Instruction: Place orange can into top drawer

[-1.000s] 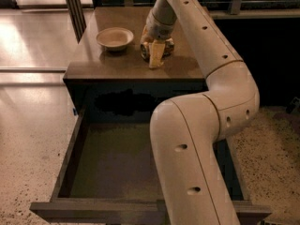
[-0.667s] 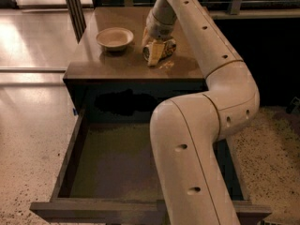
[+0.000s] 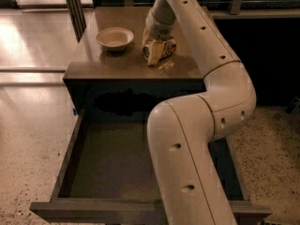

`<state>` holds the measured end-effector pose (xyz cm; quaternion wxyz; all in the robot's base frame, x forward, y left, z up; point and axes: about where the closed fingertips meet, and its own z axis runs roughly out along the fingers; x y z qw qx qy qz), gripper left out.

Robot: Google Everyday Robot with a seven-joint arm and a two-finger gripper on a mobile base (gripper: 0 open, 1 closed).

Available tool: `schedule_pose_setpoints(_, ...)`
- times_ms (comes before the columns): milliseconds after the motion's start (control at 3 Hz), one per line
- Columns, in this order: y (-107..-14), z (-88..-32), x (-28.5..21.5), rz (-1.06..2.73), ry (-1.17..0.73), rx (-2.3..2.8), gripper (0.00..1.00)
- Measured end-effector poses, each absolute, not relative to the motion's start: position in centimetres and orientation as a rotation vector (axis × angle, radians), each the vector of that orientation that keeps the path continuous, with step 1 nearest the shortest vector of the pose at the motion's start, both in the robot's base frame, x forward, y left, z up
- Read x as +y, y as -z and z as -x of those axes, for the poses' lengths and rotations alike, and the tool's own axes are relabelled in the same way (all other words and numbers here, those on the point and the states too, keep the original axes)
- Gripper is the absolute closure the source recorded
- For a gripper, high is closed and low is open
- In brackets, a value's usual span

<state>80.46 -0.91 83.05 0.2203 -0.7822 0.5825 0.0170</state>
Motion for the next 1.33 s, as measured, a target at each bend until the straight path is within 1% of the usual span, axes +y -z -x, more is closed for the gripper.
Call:
schedule_pose_setpoints(333,-83.2,-80.4,-0.9,2.163,-0.048,1.611,1.0)
schedule_pose_setpoints(667,-87.5,-77.4,-1.2,2.147,-0.138,1.523,1.0)
schedule_pose_setpoints(1000,-89.2,-77.7,0.2,2.103,-0.129,1.475,1.0)
schedule_pose_setpoints(1333,-89.0,-77.8,0.5,2.103,-0.131,1.47,1.0)
